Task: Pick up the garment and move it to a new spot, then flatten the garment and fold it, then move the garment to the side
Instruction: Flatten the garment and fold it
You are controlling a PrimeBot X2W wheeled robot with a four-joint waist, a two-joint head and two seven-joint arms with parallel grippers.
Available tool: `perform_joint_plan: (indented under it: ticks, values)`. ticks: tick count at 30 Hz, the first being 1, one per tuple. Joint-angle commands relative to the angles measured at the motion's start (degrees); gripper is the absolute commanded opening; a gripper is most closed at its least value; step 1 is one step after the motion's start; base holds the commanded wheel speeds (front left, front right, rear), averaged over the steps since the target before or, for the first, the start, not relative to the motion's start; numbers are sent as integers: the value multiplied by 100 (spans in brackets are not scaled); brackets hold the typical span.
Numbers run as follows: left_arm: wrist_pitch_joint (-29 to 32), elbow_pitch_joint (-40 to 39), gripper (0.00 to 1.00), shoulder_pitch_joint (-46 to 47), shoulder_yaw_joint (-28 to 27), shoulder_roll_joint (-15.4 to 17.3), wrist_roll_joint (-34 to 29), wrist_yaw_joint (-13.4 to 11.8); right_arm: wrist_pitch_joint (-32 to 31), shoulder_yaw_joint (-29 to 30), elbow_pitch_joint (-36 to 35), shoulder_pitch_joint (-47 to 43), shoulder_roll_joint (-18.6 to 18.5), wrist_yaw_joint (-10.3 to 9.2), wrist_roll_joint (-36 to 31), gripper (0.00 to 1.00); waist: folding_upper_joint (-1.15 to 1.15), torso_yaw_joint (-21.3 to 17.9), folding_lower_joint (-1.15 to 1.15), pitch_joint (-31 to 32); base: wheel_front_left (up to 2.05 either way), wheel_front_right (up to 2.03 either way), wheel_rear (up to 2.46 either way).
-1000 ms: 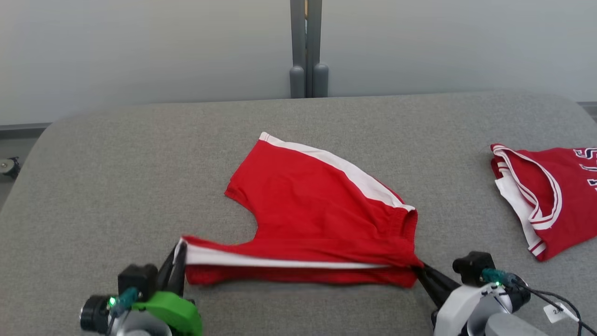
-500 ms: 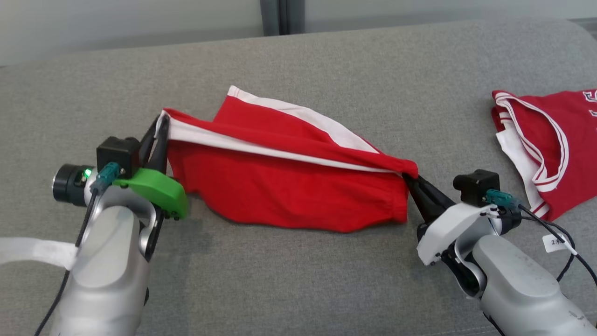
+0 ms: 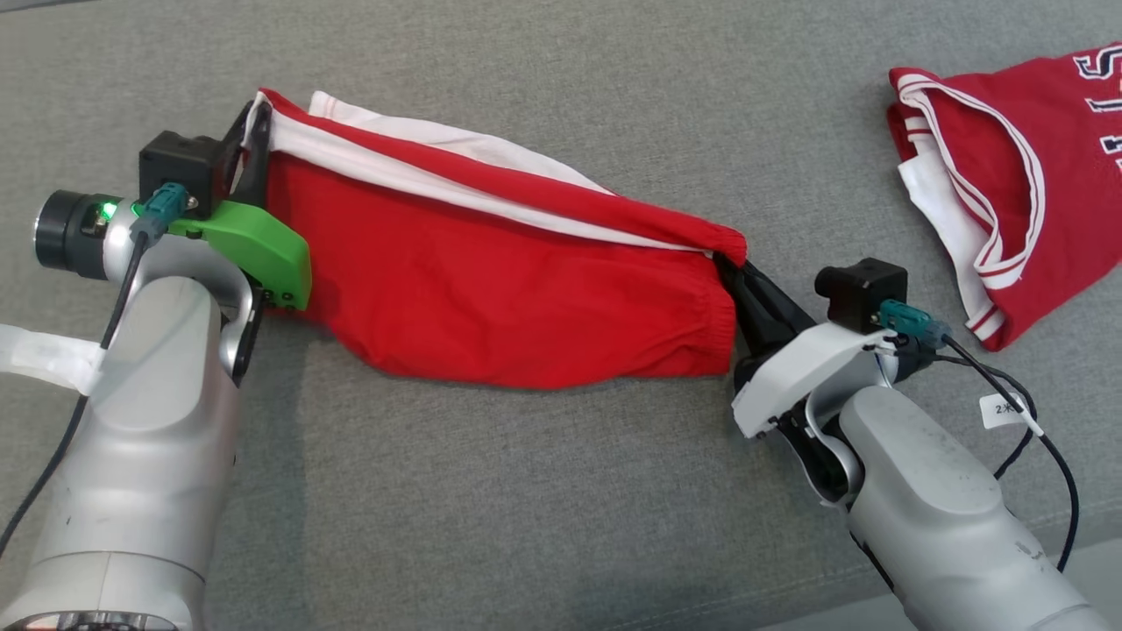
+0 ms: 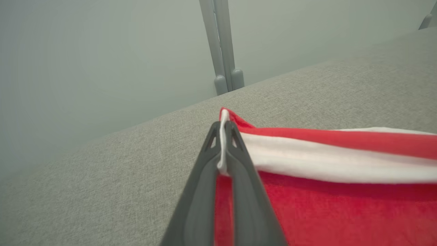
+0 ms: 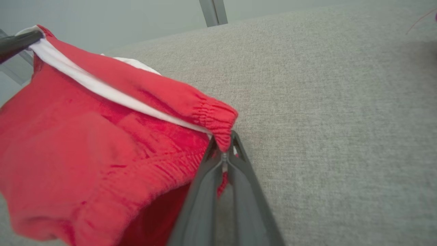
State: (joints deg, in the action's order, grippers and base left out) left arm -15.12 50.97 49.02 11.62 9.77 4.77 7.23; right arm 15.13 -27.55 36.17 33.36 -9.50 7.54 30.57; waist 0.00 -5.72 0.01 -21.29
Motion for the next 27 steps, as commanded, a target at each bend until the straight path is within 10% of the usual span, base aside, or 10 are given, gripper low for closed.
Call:
perform_joint_plan:
  ticks: [1,7,8,9,10,11,27]
  values:
    - [3,109,0,164,-10,85,-38,-19,-1,26,37,140,88,-12,-120,0,0,-326,-1,-309,0,0,0]
    - [3,296,0,283,-23,81,-24,-38,-1,125,50,196,235,-12,-298,0,0,-387,-1,-358,0,0,0]
    - [3,296,29,278,-64,52,37,-37,-2,157,33,185,243,-12,-321,22,0,-387,-1,-362,0,0,0]
    - [3,230,100,259,-104,21,90,-31,-2,180,2,162,257,-12,-313,41,0,-387,-1,-361,0,0,0]
    - [3,190,100,212,-105,15,68,-28,-2,189,-10,128,262,-12,-322,84,0,-383,-1,-354,0,0,0]
    - [3,148,100,150,-118,2,77,-26,-2,212,-28,106,233,-12,-378,100,0,-373,-1,-344,0,0,0]
    - [3,-433,100,-971,-718,-153,409,-39,-1,2434,-1637,-813,403,-10,-2415,100,0,-165,-1,189,0,0,0]
